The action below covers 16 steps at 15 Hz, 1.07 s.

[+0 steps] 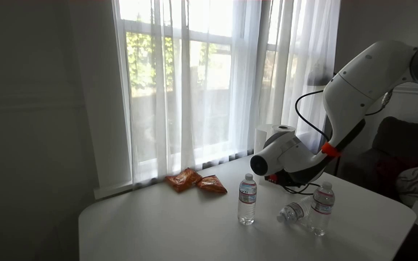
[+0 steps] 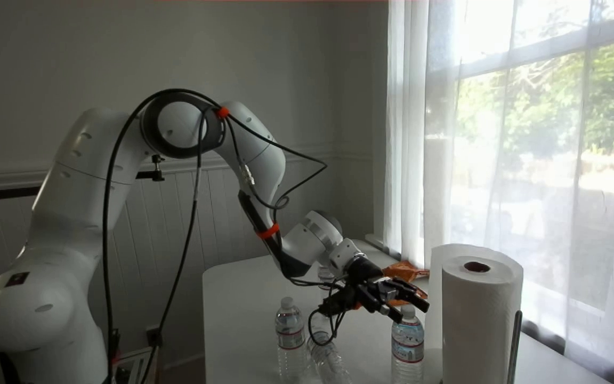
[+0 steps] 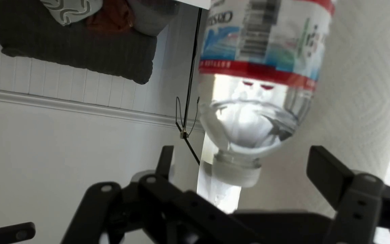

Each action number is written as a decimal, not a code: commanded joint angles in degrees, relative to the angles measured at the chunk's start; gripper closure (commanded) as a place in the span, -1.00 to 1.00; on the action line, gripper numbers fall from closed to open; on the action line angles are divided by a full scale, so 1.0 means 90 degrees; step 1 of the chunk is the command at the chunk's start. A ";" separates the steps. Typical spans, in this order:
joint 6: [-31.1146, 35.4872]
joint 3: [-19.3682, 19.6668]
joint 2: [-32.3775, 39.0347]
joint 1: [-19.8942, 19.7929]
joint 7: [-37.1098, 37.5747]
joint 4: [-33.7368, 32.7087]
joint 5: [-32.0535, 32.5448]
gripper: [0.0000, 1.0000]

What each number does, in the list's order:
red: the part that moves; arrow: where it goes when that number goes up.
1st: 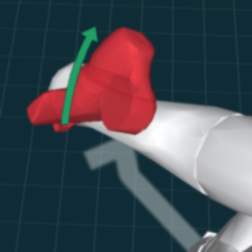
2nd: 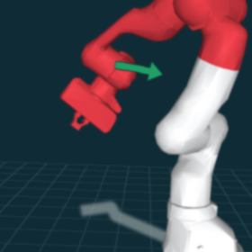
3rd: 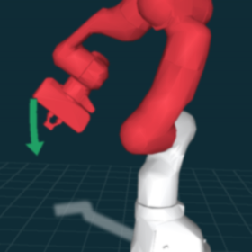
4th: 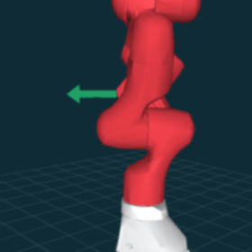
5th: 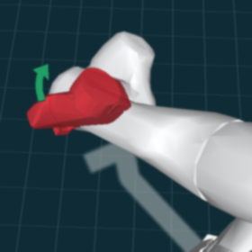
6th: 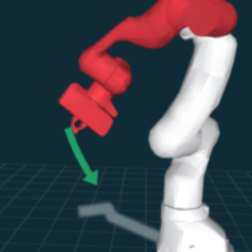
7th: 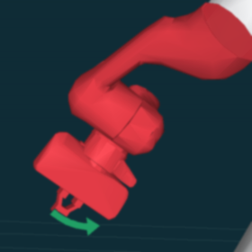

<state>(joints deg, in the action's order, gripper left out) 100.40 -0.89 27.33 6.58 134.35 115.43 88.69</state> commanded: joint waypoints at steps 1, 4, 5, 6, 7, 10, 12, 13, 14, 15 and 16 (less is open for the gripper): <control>-0.0010 -0.0166 -0.0490 -0.0174 -0.0261 0.0315 -0.0095 -1.00; 0.0099 -0.0216 -0.0900 -0.0236 -0.0457 0.0465 -0.0215 -1.00; 0.0126 -0.0236 -0.1034 -0.0254 -0.0501 0.0507 -0.0277 -1.00; 0.0207 -0.0264 -0.1191 -0.0285 -0.0555 0.0569 -0.0354 -1.00; 0.0328 -0.0294 -0.1345 -0.0323 -0.0607 0.0622 -0.0453 -1.00; 0.0585 -0.0320 -0.1722 -0.0379 -0.0747 0.0693 -0.0931 -1.00; 0.0801 -0.0326 -0.1955 -0.0411 -0.0760 0.0704 -0.1491 -1.00; 0.0970 -0.0315 -0.2065 -0.0429 -0.0784 0.0722 -0.1773 -1.00; 0.1136 -0.0304 -0.2174 -0.0448 -0.0794 0.0737 -0.2104 -1.00; 0.1304 -0.0286 -0.2270 -0.0459 -0.0808 0.0769 -0.2376 -1.00; 0.1489 -0.0264 -0.2359 -0.0473 -0.0824 0.0796 -0.2642 -1.00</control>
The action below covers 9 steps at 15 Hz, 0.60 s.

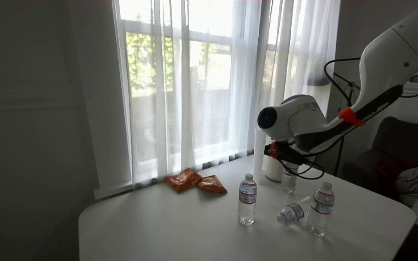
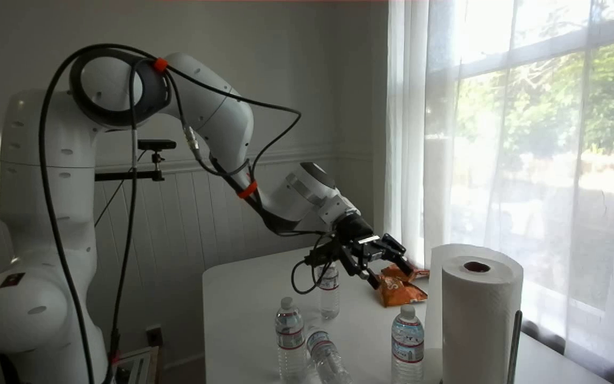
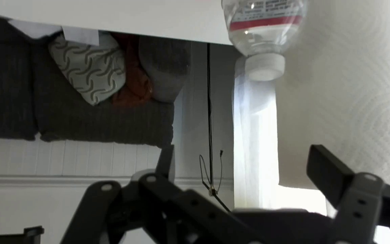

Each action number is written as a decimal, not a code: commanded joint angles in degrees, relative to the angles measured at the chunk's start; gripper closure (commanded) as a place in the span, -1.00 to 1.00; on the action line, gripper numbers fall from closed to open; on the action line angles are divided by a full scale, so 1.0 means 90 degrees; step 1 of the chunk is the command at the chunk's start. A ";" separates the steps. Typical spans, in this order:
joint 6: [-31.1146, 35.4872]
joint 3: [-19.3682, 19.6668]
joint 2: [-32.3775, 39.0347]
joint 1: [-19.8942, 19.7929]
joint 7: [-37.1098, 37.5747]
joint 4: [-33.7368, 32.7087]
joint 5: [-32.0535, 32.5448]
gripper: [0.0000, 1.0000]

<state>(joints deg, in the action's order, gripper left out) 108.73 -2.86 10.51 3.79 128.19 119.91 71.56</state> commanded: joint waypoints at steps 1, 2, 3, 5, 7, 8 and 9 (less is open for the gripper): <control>0.0752 -0.0019 -0.0560 -0.0179 -0.0138 0.0304 -0.0994 -1.00; 0.0981 0.0007 -0.0620 -0.0205 -0.0159 0.0339 -0.1233 -1.00; 0.1215 0.0026 -0.0671 -0.0224 -0.0182 0.0372 -0.1481 -1.00; 0.1652 0.0058 -0.0710 -0.0258 -0.0284 0.0451 -0.2034 -1.00; 0.2081 0.0085 -0.0723 -0.0285 -0.0471 0.0585 -0.2649 -1.00; 0.2291 0.0099 -0.0716 -0.0294 -0.0596 0.0651 -0.2978 -1.00; 0.2485 0.0111 -0.0721 -0.0296 -0.0695 0.0742 -0.3272 -1.00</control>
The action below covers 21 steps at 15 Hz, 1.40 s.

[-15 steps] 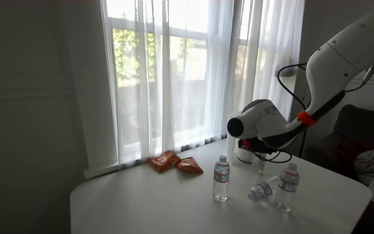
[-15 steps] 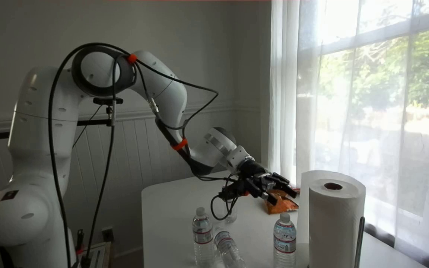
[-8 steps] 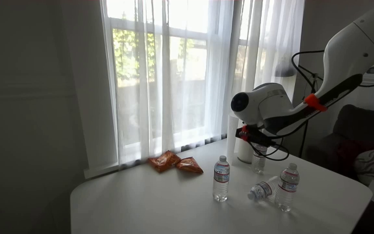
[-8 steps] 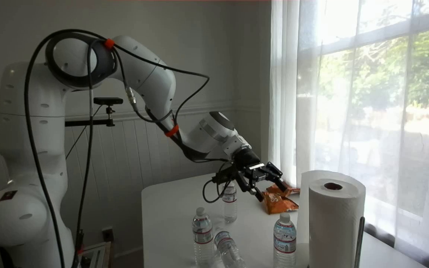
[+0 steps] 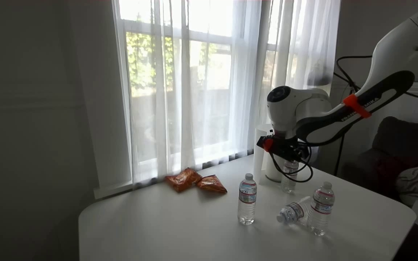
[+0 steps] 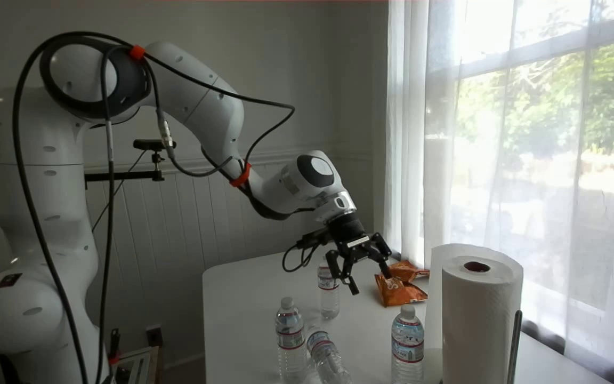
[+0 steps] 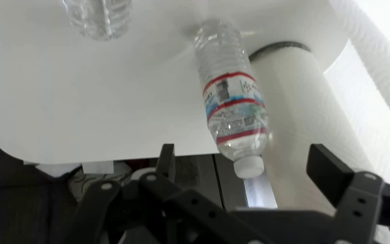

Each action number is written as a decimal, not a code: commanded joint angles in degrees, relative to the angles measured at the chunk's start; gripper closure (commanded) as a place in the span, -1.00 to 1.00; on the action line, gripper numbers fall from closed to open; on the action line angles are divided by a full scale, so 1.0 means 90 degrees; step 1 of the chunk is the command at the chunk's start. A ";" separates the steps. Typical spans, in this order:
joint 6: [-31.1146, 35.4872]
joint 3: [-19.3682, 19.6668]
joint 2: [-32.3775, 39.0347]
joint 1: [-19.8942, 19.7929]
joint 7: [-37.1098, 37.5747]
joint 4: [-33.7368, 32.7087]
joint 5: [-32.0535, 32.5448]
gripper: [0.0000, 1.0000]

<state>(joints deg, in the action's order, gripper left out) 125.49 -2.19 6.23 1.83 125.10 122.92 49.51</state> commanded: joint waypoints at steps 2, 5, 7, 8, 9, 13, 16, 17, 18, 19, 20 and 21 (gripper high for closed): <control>0.0955 0.0067 -0.0231 -0.0077 -0.0559 0.0510 -0.1355 -1.00; 0.1201 0.0072 -0.0142 -0.0033 -0.0959 0.0633 -0.2195 -1.00; 0.1321 0.0091 -0.0051 -0.0027 -0.1261 0.0708 -0.2710 -1.00; 0.1300 0.0110 -0.0011 -0.0005 -0.1339 0.0736 -0.2809 -1.00; 0.1076 0.0156 0.0033 0.0093 -0.1058 0.0544 -0.2445 -1.00; 0.1115 0.0168 0.0066 0.0095 -0.1182 0.0628 -0.2638 -1.00; 0.1293 0.0121 0.0178 0.0090 -0.1347 0.0663 -0.2911 -1.00; 0.1342 0.0097 0.0209 0.0098 -0.1415 0.0689 -0.3053 -1.00; 0.1384 0.0100 0.0240 0.0118 -0.1414 0.0707 -0.3102 -1.00; 0.1420 0.0095 0.0278 0.0132 -0.1488 0.0712 -0.3243 -1.00; 0.1532 0.0092 0.0325 0.0143 -0.1535 0.0741 -0.3378 -1.00; 0.1637 0.0093 0.0383 0.0163 -0.1541 0.0764 -0.3464 -1.00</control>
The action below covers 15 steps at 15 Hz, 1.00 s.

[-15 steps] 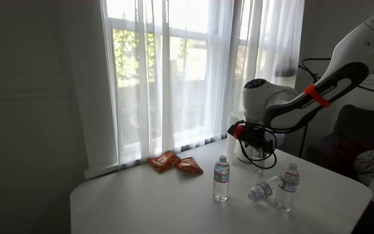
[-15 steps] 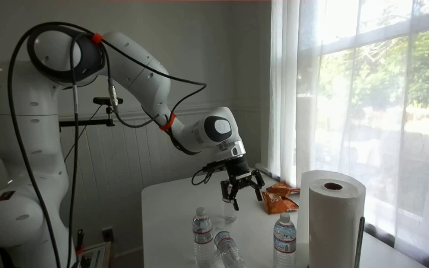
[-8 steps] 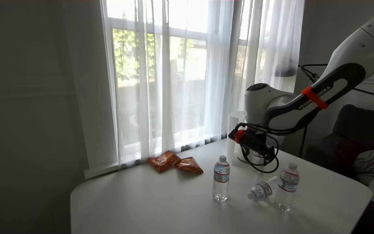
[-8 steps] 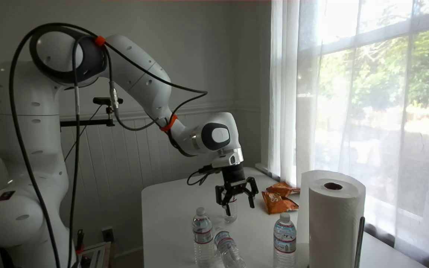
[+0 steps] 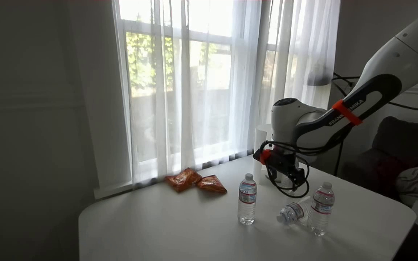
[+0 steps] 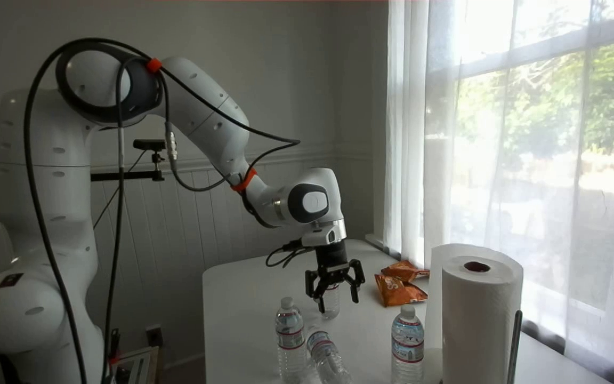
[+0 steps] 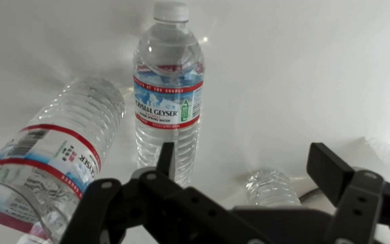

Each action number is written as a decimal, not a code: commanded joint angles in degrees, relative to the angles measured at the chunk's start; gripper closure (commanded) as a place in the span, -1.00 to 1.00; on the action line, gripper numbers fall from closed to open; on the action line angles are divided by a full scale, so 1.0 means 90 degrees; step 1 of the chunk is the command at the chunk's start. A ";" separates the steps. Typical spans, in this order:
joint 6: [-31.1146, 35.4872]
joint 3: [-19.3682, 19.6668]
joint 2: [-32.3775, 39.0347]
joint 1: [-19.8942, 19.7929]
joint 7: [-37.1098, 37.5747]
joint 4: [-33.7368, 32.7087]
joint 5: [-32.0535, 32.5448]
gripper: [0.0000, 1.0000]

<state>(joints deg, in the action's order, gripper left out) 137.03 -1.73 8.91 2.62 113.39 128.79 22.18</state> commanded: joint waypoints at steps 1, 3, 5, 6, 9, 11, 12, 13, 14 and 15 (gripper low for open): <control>0.0464 0.0031 0.0156 0.0080 -0.0332 0.0129 -0.0589 -1.00; 0.0666 0.0023 0.0309 0.0091 -0.0537 0.0156 -0.0882 -1.00; 0.0712 0.0032 0.0451 0.0117 -0.0724 0.0153 -0.1145 -1.00; 0.0703 0.0041 0.0511 0.0132 -0.0808 0.0152 -0.1259 -1.00; 0.0618 0.0078 0.0656 0.0170 -0.0969 0.0128 -0.1470 -1.00; 0.0592 0.0116 0.0719 0.0185 -0.0994 0.0118 -0.1523 -1.00; 0.0583 0.0119 0.0744 0.0183 -0.1023 0.0115 -0.1572 -1.00; 0.0567 0.0129 0.0772 0.0191 -0.1036 0.0114 -0.1591 -1.00; 0.0568 0.0135 0.0800 0.0195 -0.1059 0.0116 -0.1617 -1.00; 0.0549 0.0141 0.0832 0.0203 -0.1069 0.0110 -0.1630 -1.00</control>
<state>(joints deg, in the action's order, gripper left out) 141.72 -1.54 16.26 3.27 105.74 129.17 9.90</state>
